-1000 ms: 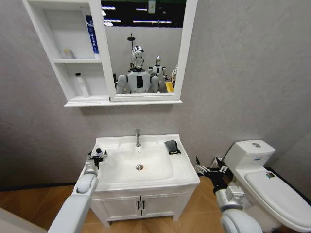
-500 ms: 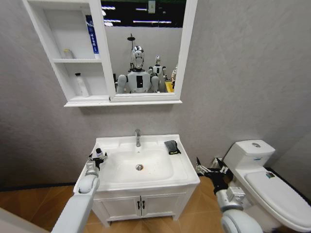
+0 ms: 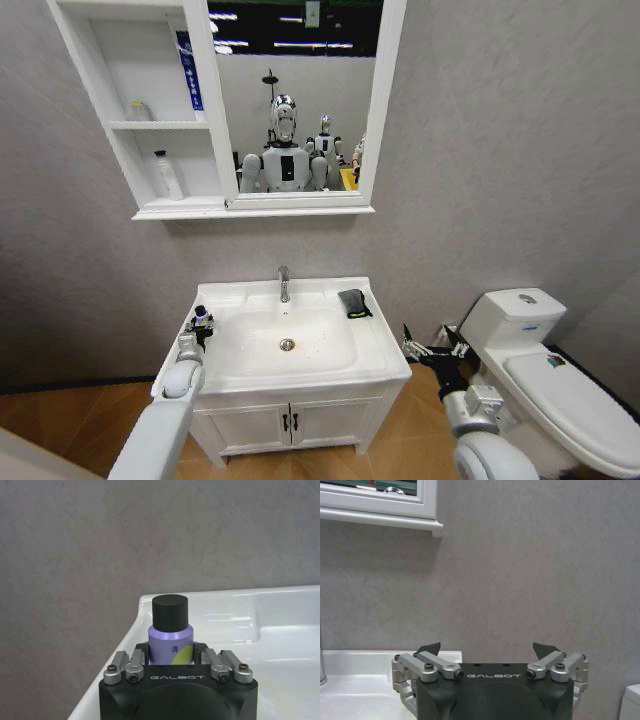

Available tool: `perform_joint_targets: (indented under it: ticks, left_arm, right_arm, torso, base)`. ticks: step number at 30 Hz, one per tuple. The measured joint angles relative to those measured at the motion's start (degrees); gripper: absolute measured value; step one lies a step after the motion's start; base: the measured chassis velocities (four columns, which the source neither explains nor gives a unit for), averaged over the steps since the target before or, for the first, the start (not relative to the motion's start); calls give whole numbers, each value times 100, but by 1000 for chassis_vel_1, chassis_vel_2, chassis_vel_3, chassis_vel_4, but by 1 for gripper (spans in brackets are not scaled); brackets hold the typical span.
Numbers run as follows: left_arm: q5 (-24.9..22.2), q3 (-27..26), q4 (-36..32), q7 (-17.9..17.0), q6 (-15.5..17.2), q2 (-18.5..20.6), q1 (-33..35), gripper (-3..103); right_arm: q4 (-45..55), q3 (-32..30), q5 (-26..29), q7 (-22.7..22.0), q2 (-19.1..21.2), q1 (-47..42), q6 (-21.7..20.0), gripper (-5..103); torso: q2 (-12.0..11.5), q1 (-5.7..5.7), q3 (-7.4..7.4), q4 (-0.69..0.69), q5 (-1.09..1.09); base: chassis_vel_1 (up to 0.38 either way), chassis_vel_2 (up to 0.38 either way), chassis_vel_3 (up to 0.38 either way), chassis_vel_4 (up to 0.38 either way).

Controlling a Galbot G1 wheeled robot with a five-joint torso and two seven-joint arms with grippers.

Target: Move facial cleanser and shampoo from washbasin to cabinet, then wipe washbasin with towel.

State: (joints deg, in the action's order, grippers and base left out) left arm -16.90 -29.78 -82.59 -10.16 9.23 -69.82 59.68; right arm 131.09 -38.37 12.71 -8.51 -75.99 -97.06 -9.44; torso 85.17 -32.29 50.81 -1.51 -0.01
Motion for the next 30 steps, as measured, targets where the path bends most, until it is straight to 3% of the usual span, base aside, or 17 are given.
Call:
perform_joint_targets:
  ticks: [3, 6, 8, 9, 11, 12, 15, 16, 18, 20, 22, 26, 29, 30]
  left_arm:
    - [-71, -35, -168, -15, 41, 42, 51, 43]
    - [-331, -53, -740, -170, 216, 196, 247, 43]
    - [-702, -74, -1660, -410, 566, 487, 542, 43]
    - [-702, -74, -1660, -410, 566, 487, 542, 43]
    - [-1177, -138, -2756, -765, 1113, 906, 840, 43]
    - [-1177, -138, -2756, -765, 1113, 906, 840, 43]
    - [-2002, -282, -3856, -1294, 1925, 1496, 930, 43]
    - [-2002, -282, -3856, -1294, 1925, 1496, 930, 43]
    - [-3012, -347, -4505, -1840, 2516, 2077, 588, 43]
    - [-3279, -348, -4608, -1959, 2641, 2273, 410, 43]
    - [-3839, -245, -4608, -2190, 2792, 2783, -216, 43]
    - [-4246, -113, -4477, -2368, 2865, 3055, -786, 43]
    - [-4770, 251, -3991, -2423, 3007, 3362, -1925, 43]
    - [-4770, 251, -3991, -2423, 3007, 3362, -1925, 43]
  right_arm:
    - [-1, 7, 2, 1, 7, 14, 0, 100]
    - [-10, 12, 2, 3, 15, 18, 0, 100]
    - [-35, 25, -7, 7, 27, 32, 0, 100]
    - [-35, 25, -7, 7, 27, 32, 0, 100]
    - [-51, 62, -23, 25, 29, 57, 1, 100]
    - [-51, 62, -23, 25, 29, 57, 1, 100]
    - [-67, 129, -92, 41, 12, 90, 1, 100]
    - [-67, 129, -92, 41, 12, 90, 1, 100]
    - [-72, 168, -121, 49, -4, 88, 0, 100]
    - [-68, 173, -133, 51, -9, 82, 0, 100]
    - [-35, 178, -150, 56, -19, 52, 0, 100]
    - [-6, 163, -153, 56, -22, 32, -2, 100]
    - [26, 138, -175, 56, -29, -4, -5, 100]
    - [26, 138, -175, 56, -29, -4, -5, 100]
  torso:
    - [0, 0, 0, -1, 0]
    - [-1, -1, 0, 0, -1]
    - [0, 0, 0, 1, 2]
    - [0, 0, 0, 1, 2]
    - [0, 0, -1, 0, 4]
    - [0, 0, -1, 0, 4]
    - [0, 1, -1, 1, 0]
    - [0, 1, -1, 1, 0]
    - [0, 1, -1, 1, 0]
    - [0, 1, -1, 0, 1]
    - [0, 1, 0, 0, 0]
    - [0, 1, 0, 0, -1]
    - [0, 1, 0, 0, 1]
    - [0, 1, 0, 0, 1]
  base:
    - [0, 0, 0, 0]
    - [0, 0, 0, 0]
    - [0, 0, 0, 0]
    - [0, 0, 0, 0]
    - [0, 0, 0, 0]
    - [0, 0, 0, 0]
    - [0, 0, 0, 0]
    - [0, 0, 0, 0]
    - [0, 0, 0, 0]
    - [0, 0, 0, 0]
    - [0, 0, 0, 0]
    - [0, 0, 0, 0]
    - [0, 0, 0, 0]
    - [0, 0, 0, 0]
